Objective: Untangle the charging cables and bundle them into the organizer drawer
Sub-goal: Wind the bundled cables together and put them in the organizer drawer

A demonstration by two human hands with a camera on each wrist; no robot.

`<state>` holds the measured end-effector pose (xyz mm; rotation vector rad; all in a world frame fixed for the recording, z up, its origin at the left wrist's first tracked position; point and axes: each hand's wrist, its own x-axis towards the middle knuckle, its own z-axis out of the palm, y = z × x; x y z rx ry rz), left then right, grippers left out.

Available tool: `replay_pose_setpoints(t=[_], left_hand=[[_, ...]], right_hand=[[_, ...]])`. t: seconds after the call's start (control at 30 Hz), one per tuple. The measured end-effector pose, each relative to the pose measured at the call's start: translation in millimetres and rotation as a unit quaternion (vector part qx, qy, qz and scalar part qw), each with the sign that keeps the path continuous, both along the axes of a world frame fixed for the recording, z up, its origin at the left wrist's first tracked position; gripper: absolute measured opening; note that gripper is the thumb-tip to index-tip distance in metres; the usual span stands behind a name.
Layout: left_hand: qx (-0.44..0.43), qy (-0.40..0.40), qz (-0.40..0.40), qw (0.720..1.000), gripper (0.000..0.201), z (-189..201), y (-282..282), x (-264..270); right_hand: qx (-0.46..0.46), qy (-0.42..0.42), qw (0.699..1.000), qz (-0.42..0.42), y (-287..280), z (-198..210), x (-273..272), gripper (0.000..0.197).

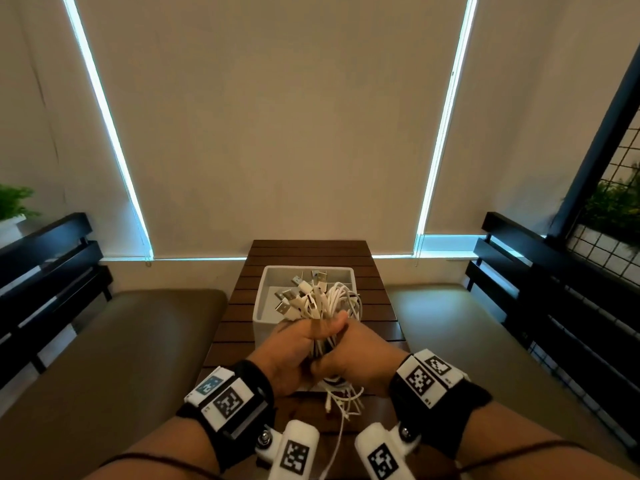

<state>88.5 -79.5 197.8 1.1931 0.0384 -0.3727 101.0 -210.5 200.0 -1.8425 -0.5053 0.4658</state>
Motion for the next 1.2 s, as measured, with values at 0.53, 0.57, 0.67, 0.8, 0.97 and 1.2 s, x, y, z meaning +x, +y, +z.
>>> replay_pose_setpoints(t=[0.53,0.57,0.67,0.8,0.97,1.2], left_hand=[[-0.081,-0.014,-0.036,0.996,0.025,-12,-3,0],[-0.081,-0.012,-0.027,0.996,0.031,-13,-4,0],[-0.064,-0.021,0.003,0.998,0.041,-14,-13,-3],[-0.041,-0.017,0.066,0.997,0.04,-17,-22,-4],[-0.065,0.01,-0.002,0.998,0.045,-17,-15,-9],[-0.052,0.022,-0.08,0.995,0.07,-11,-8,-21]], right_hand=[[0.04,-0.051,0.995,-0.077,2,-9,-19,0.04],[0.049,-0.055,0.994,-0.079,3,-12,-19,0.041],[0.044,-0.052,0.994,-0.083,7,-20,-17,0.047],[0.034,-0.069,0.991,-0.112,13,-30,-15,0.067],[0.008,-0.003,0.997,-0.079,3,-21,-20,0.027],[-0.002,0.178,0.984,0.027,-13,-15,-24,0.041]])
